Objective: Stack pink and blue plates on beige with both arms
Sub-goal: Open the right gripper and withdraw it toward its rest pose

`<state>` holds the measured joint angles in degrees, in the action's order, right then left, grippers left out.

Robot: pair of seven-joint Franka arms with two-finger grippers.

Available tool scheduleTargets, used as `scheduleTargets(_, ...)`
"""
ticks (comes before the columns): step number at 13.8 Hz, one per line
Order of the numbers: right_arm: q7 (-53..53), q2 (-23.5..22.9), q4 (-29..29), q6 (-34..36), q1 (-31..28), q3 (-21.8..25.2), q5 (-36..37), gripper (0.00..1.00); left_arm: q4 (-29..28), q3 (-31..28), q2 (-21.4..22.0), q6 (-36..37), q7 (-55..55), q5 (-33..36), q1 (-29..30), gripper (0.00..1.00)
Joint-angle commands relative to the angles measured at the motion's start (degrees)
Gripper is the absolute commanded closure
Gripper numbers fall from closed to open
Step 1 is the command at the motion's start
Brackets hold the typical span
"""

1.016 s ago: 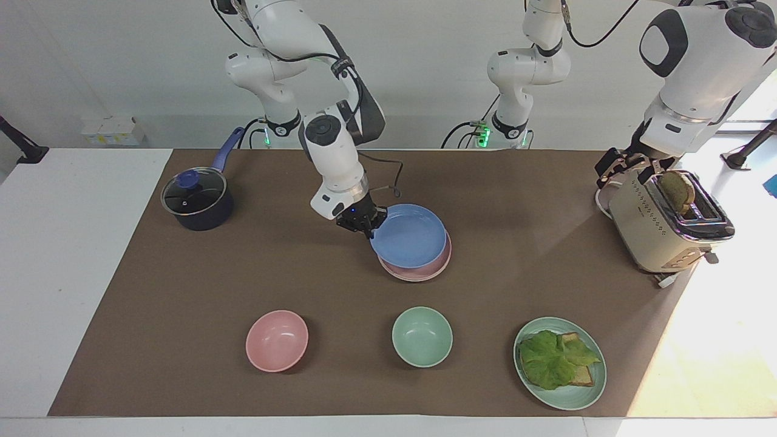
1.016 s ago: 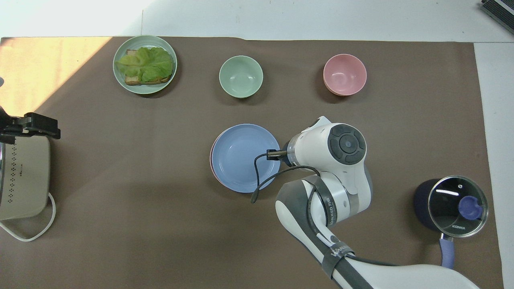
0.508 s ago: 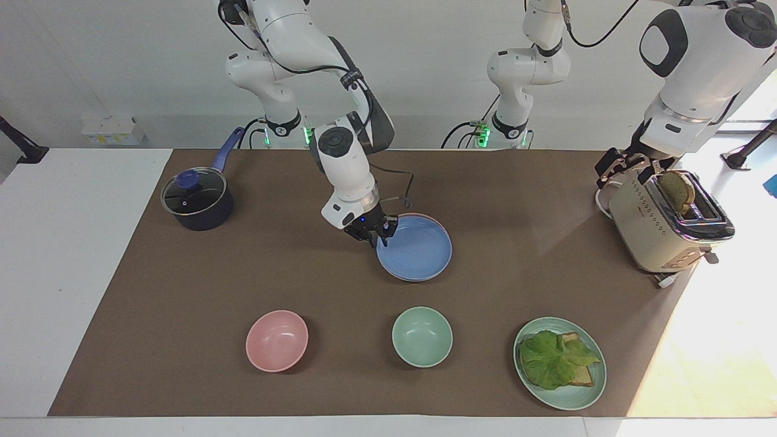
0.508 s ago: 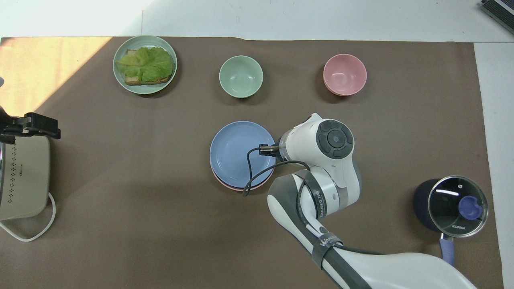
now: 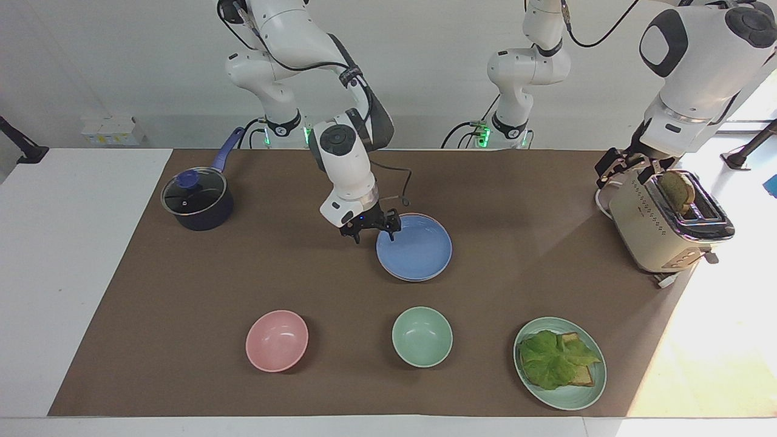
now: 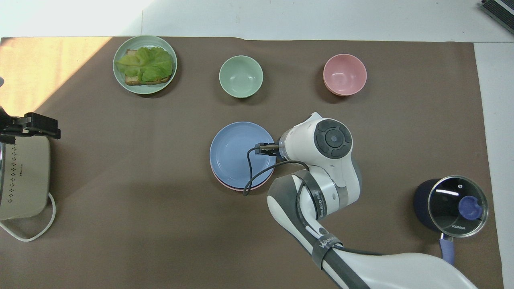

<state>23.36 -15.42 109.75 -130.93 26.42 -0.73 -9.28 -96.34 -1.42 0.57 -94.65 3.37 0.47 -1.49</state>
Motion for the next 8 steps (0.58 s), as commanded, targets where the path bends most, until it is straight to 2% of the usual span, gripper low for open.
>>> scheduleTargets(1,1.52,4.95,-0.24,3.75,-4.68,0.11,3.12,0.0,0.28,0.01,0.22,0.96,-0.21,-0.56,0.08,0.0)
scheduleTargets(4,0.99,9.43,-0.33,5.59,-11.63,0.02,5.66,0.0,0.28,0.01,0.22,0.96,-0.12,-0.56,0.08,0.0)
scheduleTargets(8,-2.87,13.22,-3.31,11.82,-18.4,0.02,9.1,0.0,0.28,0.01,0.22,0.96,-0.21,-0.56,0.08,0.0)
